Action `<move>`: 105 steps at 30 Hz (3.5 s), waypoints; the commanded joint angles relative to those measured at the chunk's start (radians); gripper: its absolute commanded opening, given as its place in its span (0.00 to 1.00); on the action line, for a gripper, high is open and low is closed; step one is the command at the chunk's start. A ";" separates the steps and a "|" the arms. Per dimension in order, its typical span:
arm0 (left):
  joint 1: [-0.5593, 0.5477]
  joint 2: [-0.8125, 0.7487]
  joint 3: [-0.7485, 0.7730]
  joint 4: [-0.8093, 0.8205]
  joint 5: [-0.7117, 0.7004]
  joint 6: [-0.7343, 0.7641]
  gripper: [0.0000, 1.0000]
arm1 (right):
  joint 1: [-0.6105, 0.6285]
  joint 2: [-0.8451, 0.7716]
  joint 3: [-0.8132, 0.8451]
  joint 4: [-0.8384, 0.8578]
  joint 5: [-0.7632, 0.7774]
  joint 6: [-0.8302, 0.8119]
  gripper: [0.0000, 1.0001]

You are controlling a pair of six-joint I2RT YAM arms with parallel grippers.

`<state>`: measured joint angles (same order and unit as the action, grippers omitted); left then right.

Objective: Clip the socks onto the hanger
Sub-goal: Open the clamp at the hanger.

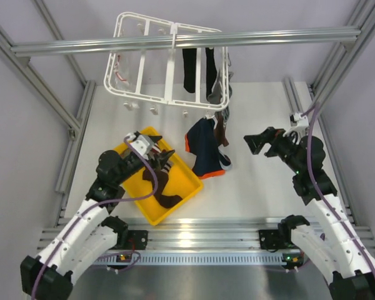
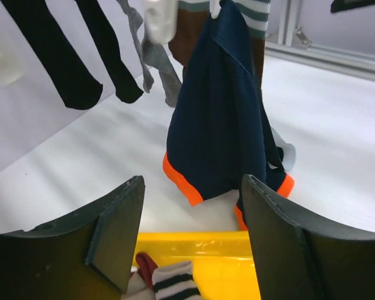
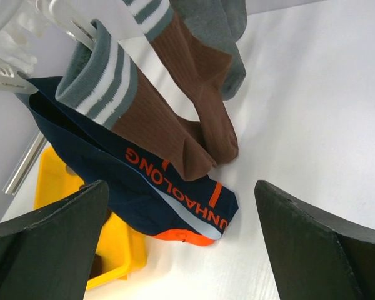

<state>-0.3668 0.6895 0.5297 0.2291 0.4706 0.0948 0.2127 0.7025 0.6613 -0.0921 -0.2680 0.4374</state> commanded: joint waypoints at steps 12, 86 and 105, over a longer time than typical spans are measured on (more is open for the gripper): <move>-0.412 0.329 0.211 0.331 -0.777 0.062 0.69 | -0.010 0.077 0.126 0.057 0.019 -0.031 1.00; -0.431 0.312 0.359 0.098 -0.561 0.049 0.00 | 0.541 0.414 0.221 0.719 0.131 0.014 0.40; -0.431 0.291 0.348 0.044 -0.477 0.100 0.00 | 0.614 0.523 0.189 0.954 0.234 -0.028 0.49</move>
<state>-0.7887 1.0058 0.8642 0.3180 -0.0925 0.1719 0.8093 1.2121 0.8440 0.7242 -0.0536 0.4610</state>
